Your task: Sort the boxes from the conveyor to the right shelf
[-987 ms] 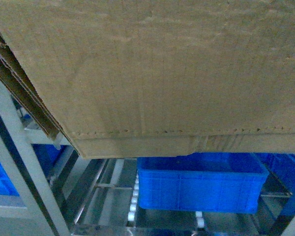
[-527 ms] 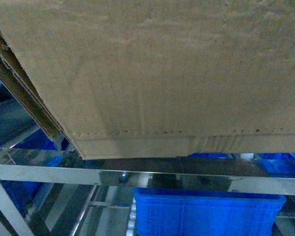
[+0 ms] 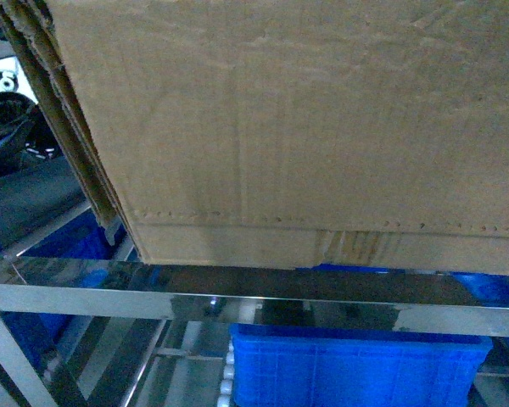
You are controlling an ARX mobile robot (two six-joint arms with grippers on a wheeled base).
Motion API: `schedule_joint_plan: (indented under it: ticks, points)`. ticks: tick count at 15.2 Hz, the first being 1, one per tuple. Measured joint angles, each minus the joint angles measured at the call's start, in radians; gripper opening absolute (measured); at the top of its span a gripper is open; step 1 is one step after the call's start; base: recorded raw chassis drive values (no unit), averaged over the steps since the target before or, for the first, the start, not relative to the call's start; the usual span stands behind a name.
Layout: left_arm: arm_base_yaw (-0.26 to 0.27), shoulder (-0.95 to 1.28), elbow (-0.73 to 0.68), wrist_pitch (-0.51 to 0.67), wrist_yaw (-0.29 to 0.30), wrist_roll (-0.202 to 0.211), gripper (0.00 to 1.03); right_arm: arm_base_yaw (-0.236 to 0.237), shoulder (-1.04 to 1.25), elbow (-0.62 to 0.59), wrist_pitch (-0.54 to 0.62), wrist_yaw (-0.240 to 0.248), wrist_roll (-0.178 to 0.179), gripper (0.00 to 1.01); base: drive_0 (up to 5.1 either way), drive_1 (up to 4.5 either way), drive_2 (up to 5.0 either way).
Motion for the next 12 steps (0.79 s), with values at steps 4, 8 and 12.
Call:
schedule_joint_plan:
  ticks: [4,8,12]
  points:
    - [-0.006,0.178,0.138,0.030,-0.034,0.054,0.04,-0.025,0.201,0.127,0.052,-0.011,-0.006,0.03,0.0,0.00,0.0]
    - [0.010,0.317,0.273,0.012,-0.055,0.035,0.04,-0.037,0.369,0.282,0.067,-0.031,-0.039,0.03,0.0,0.00,0.0]
    - [0.010,0.354,0.335,0.000,-0.017,0.037,0.32,-0.025,0.390,0.347,0.069,0.030,-0.095,0.25,0.0,0.00,0.0]
